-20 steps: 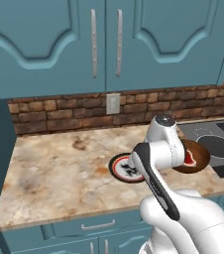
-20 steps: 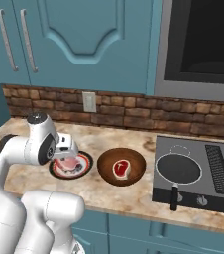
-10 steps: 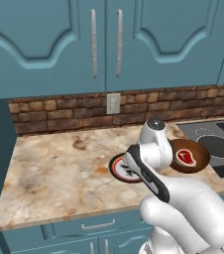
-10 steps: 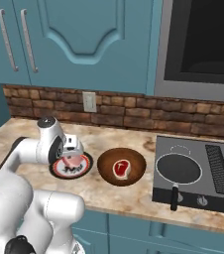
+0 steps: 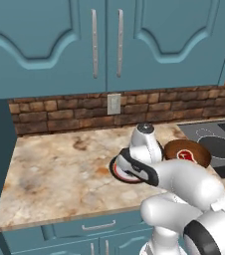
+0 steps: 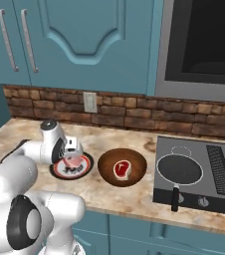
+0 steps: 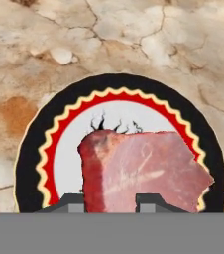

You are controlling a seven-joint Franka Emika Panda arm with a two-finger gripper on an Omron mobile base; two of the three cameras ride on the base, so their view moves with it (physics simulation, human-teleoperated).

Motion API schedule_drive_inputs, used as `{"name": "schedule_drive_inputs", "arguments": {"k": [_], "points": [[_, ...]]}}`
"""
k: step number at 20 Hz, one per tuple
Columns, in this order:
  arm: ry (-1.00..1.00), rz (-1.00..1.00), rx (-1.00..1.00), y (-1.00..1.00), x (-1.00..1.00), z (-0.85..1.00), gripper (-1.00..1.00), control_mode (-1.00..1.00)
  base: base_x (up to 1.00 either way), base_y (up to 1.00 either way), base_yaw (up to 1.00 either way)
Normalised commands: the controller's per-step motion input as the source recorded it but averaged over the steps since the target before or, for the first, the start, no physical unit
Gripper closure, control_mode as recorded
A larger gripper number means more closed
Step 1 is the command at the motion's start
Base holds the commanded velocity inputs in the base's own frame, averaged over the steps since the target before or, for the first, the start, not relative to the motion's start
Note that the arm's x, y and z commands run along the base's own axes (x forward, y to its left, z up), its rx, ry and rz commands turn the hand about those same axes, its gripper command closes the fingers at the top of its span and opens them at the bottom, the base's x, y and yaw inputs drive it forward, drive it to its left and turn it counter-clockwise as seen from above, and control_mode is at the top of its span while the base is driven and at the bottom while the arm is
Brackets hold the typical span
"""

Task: Place one of the steaks on the plate and the other in the bowl. Then place the bowl in the fridge.

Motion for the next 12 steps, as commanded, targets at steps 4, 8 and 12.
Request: {"name": "schedule_drive_inputs", "arguments": {"k": [4,8,12], "points": [[0.00,0.00,0.00,0.00,0.20,-0.37,1.00,-1.00,0.00,0.00,0.00],[0.00,0.00,0.00,0.00,0.23,-0.35,1.00,-1.00,0.00,0.00,0.00],[0.00,0.00,0.00,0.00,0.23,-0.30,1.00,-1.00,0.00,0.00,0.00]]}}
